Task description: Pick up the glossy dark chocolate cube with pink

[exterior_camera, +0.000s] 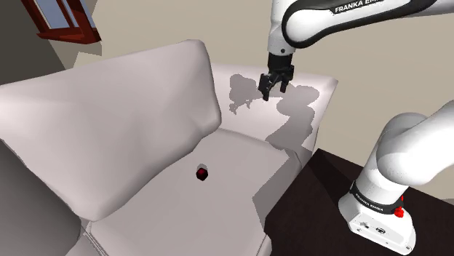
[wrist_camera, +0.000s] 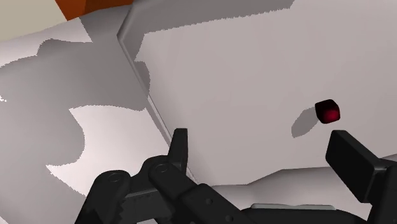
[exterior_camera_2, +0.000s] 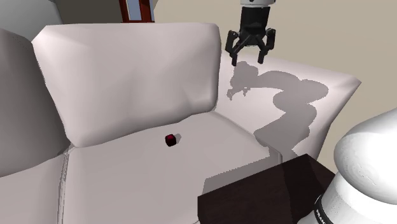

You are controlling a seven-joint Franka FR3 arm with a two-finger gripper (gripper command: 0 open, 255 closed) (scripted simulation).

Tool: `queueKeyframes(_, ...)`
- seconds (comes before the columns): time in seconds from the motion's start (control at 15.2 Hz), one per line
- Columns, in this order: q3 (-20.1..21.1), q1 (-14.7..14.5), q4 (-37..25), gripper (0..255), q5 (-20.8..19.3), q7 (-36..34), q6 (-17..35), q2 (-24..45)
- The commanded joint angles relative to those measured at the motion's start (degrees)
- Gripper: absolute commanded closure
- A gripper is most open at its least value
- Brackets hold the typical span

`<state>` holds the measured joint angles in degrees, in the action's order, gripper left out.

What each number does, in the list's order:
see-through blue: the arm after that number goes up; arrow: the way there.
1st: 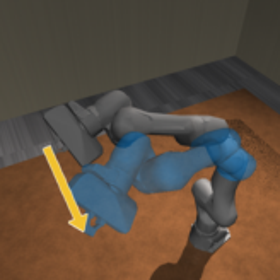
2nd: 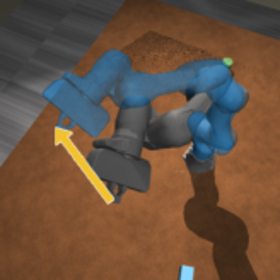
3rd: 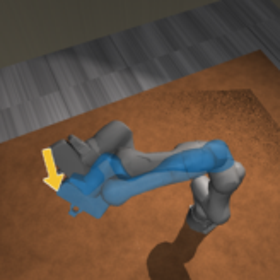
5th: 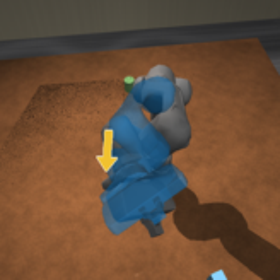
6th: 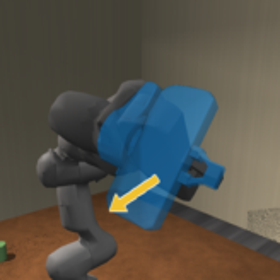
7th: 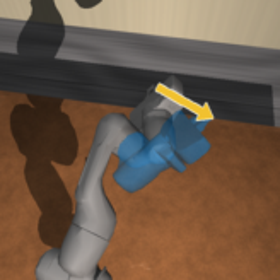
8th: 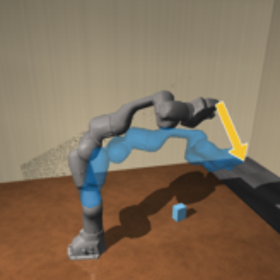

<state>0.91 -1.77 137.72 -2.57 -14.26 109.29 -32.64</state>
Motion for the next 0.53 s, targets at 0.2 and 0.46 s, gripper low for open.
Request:
queueKeyframes(0.2, 2.0, -1.1, 1.0, 0, 0.8, -2.4, 8.7, 8.1)
queueKeyframes(0.46, 3.6, -1.9, 0.4, 0, 0.9, -4.5, 15.0, 15.4)
